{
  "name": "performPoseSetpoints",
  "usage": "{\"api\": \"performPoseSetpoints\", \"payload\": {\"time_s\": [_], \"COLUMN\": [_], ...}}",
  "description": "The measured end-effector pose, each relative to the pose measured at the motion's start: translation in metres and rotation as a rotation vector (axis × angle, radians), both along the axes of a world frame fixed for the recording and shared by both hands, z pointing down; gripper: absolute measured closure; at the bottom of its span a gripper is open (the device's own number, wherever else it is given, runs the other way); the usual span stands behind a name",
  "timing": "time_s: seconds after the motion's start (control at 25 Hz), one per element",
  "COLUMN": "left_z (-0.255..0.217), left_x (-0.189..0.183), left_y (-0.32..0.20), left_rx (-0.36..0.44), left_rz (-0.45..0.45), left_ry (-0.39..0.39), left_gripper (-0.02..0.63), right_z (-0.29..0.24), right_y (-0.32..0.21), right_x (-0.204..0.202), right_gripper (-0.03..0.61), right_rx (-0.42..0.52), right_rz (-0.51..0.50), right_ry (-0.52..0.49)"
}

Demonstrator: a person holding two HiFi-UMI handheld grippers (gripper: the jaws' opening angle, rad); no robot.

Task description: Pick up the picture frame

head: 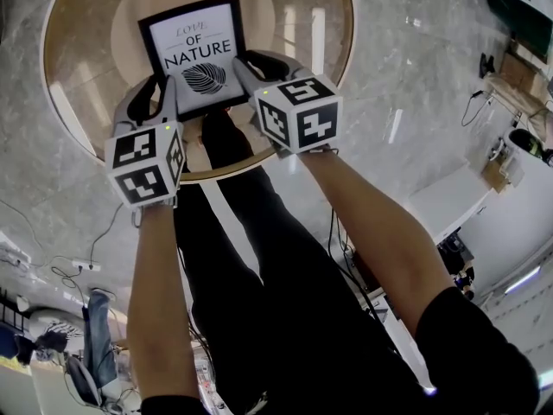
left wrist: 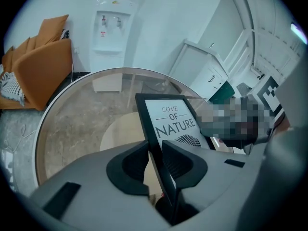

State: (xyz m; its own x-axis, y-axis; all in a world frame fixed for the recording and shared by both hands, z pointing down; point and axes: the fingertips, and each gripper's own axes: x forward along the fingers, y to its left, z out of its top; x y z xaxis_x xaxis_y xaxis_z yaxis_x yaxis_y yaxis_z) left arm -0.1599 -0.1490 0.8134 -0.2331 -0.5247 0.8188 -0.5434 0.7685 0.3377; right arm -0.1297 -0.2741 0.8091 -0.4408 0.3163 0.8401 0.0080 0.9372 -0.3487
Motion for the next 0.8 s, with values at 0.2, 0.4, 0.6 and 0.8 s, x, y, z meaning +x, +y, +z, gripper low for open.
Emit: {"api": "performPoseSetpoints", "payload": {"time_s": [0.2,0.4,0.6,0.8], "left_z": [-0.016,-0.050,-0.080,-0.128], "left_x": [0.004,-0.004,-0.010,-0.007], "left_y": [-0.005,0.005,0.006,0.015], "left_rx": [0.013,0.021,0.045,0.067], "left_rz": [0.050,0.062,0.109,0.139], "left_ry": [-0.027,-0.055,-0.117,-0.165], "left_gripper": [0.514,0.514,0.515,0.515], "right_z": [-0.018,-0.049,-0.075,-0.127], "right_y": [-0.005,0.004,0.006,0.015], "right_x": [0.007,-0.001,-0.001,0.005], "right_gripper": [0.503,0.504,0.502,0.503], "right_rx": [0.013,0.021,0.027,0.042], "right_rz": [0.015,0.014,0.045,0.074], "right_ry": [-0.033,-0.076,-0.128,-0.187]}}
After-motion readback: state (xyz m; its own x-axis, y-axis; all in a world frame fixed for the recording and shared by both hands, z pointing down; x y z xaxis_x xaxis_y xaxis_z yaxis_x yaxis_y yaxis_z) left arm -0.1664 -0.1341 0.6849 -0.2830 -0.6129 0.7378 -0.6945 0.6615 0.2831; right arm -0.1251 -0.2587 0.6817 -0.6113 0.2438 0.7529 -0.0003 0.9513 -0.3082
